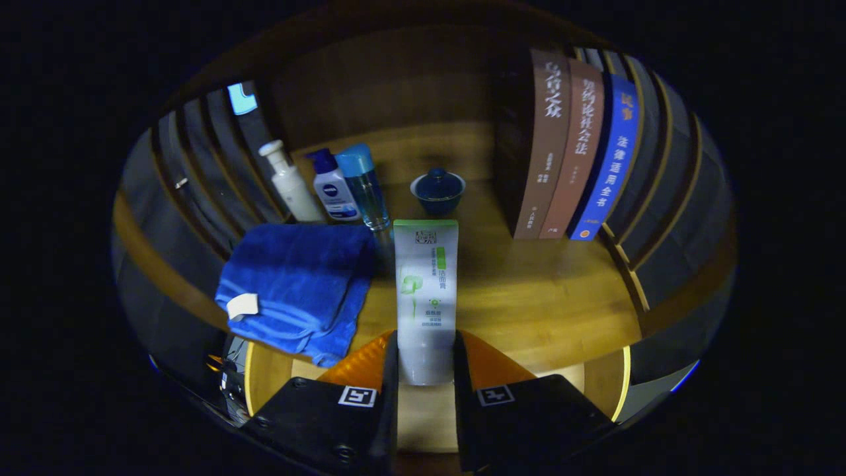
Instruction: Pull open the drawer, take out the items inside it, and place them on the countertop above the cabinet.
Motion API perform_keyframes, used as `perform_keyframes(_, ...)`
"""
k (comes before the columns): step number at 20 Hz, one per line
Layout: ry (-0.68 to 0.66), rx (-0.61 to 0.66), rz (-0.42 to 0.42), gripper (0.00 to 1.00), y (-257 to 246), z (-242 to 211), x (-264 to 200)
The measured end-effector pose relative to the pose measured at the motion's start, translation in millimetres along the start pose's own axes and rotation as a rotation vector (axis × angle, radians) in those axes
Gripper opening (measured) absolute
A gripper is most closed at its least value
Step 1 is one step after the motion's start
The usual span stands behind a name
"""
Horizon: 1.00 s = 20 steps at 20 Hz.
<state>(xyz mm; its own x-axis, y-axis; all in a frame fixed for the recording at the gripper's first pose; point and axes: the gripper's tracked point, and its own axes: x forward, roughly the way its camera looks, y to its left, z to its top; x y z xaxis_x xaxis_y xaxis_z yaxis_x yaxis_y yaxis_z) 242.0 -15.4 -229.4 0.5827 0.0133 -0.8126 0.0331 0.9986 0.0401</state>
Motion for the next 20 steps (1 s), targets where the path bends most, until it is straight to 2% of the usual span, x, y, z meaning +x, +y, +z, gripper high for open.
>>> perform_keyframes(4,0.064,-0.002,-0.024,0.40,-3,-9,34)
perform_keyframes(6,0.050,-0.002,-0.035,0.41,-5,-6,39)
perform_keyframes(11,0.050,-0.022,-0.052,0.53,-6,-6,37)
perform_keyframes(16,0.032,-0.029,-0.049,1.00,-7,-8,24)
perform_keyframes(20,-0.031,0.000,-0.003,1.00,-3,-7,-15)
